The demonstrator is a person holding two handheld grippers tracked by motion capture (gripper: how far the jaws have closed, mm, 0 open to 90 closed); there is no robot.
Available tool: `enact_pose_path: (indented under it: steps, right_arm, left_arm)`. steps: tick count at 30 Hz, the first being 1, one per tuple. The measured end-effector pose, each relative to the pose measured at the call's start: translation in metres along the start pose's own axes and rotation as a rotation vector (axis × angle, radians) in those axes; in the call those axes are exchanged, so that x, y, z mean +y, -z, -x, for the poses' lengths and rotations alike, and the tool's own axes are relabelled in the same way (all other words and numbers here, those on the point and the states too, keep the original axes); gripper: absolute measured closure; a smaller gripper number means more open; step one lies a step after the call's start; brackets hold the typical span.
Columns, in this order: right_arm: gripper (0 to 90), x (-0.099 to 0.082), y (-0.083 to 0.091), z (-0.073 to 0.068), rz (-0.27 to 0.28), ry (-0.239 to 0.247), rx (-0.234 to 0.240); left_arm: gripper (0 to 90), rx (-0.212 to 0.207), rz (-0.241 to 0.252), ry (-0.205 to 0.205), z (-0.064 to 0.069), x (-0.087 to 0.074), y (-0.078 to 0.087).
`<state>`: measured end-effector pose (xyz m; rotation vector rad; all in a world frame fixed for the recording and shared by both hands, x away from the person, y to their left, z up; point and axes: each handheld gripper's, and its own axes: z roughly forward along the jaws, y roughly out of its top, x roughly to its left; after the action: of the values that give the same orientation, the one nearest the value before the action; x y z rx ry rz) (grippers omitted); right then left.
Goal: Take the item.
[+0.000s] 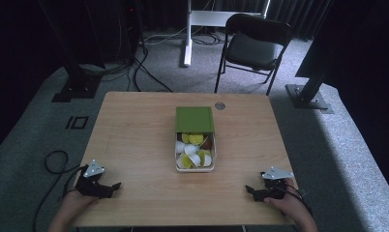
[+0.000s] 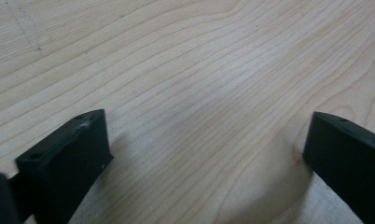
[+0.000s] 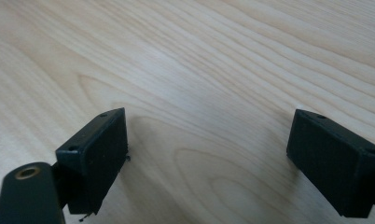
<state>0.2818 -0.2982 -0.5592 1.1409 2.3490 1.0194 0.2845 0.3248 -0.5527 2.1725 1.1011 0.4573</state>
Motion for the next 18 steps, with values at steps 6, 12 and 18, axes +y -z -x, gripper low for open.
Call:
enact_pose_path:
  steps: [6,12,18]
  right_arm:
    - [12.2,0.0004,-0.0005,0.0020,0.001,-0.004,-0.005]
    - [12.2,0.0005,-0.0005,0.0019,0.001,-0.003,-0.005]
    - [12.2,0.0005,-0.0005,0.0018,0.000,-0.003,-0.005]
  left_arm:
    - [2.0,-0.012,-0.001,-0.012,0.0015,-0.0013,0.0013]
    - [2.0,-0.019,-0.001,-0.022,0.0036,-0.0022,0.0021]
    - [2.1,-0.019,-0.001,-0.022,0.0036,-0.0022,0.0021]
